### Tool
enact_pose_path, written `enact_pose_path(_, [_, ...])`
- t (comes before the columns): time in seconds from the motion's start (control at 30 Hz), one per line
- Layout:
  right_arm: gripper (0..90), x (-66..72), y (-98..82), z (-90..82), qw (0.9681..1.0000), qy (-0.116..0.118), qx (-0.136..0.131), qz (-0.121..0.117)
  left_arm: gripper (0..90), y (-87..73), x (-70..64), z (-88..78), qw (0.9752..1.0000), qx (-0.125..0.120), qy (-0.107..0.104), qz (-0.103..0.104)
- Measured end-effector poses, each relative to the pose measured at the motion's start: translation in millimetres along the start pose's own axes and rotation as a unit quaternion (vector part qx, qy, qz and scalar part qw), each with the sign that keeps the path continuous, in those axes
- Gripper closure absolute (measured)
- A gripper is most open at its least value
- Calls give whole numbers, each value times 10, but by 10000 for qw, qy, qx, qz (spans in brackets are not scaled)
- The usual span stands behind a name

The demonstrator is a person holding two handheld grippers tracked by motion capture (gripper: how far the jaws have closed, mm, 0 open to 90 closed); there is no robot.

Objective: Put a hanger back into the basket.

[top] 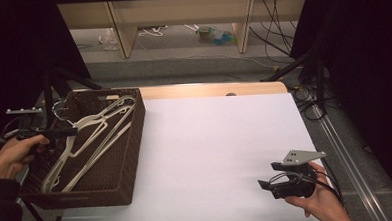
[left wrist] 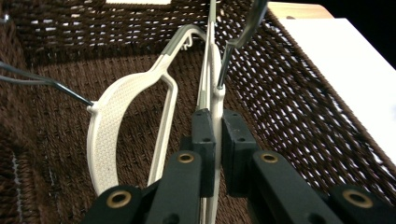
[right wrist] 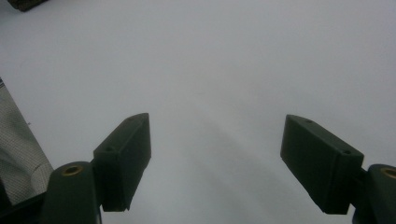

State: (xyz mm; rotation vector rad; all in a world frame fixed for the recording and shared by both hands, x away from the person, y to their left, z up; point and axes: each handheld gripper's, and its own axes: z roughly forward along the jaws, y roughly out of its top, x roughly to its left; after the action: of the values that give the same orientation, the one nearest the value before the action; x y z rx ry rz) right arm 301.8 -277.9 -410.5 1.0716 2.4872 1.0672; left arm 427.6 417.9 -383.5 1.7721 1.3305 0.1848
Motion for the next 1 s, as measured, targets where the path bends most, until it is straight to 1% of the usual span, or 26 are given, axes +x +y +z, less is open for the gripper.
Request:
enact_pose_path(0.1, [257,-1,1,-1,10000,-2,-14,-15,836,-14,44,61,9998,2,129,-165])
enact_pose_path(0.2, [256,-3,0,0,10000,2,-13,-20,821,-25,88,102,9991,-12,279,-331])
enact_pose_path(0.23, [257,-3,0,0,10000,4,-11,-16,817,-32,107,113,9985,-1,392,-386])
enact_pose_path(0.27, [257,-3,-2,0,10000,2,-8,-8,814,-37,120,120,9983,-2,420,-409])
enact_pose_path(0.3, [257,-4,-2,0,10000,1,-7,-7,810,-43,141,128,9977,-13,504,-458])
enact_pose_path(0.33, [257,-4,-1,-1,10000,2,-8,-7,802,-48,152,135,9972,-21,574,-484])
enact_pose_path(0.43, [257,-4,1,-1,10000,9,-12,-12,790,-60,172,156,9959,0,787,-454])
enact_pose_path(0.47, [257,-3,1,1,10000,10,-9,-13,785,-67,185,160,9948,-12,930,-404])
enact_pose_path(0.5, [257,-1,0,2,10000,20,3,-3,784,-76,197,164,9938,-17,1032,-408])
enact_pose_path(0.53, [257,1,0,3,10000,32,9,1,783,-87,218,158,9932,-29,1072,-446])
enact_pose_path(0.6, [257,2,-1,6,10000,25,28,8,782,-109,250,129,9915,-135,1198,-495])
enact_pose_path(0.7, [257,-2,-2,12,10000,22,26,-22,771,-130,274,90,9901,-118,1316,-478])
enact_pose_path(0.73, [257,1,-1,11,10000,33,37,10,771,-134,278,82,9902,-133,1307,-474])
enact_pose_path(0.77, [257,-2,-2,15,10000,22,28,-20,770,-139,277,78,9901,-170,1306,-490])
enact_pose_path(0.87, [257,5,-1,15,10000,12,-12,10,776,-153,264,94,9906,-126,1300,-412])
enact_pose_path(0.9, [257,3,1,13,10000,14,-8,5,779,-159,258,109,9904,-86,1321,-385])
enact_pose_path(0.93, [257,6,-3,26,10000,-29,-93,4,780,-163,253,121,9899,-72,1366,-369])
enact_pose_path(0.97, [257,3,4,5,10000,20,12,17,782,-167,256,132,9899,-67,1368,-364])
enact_pose_path(1.0, [257,1,3,3,10000,27,8,3,782,-169,258,139,9901,-74,1347,-388])
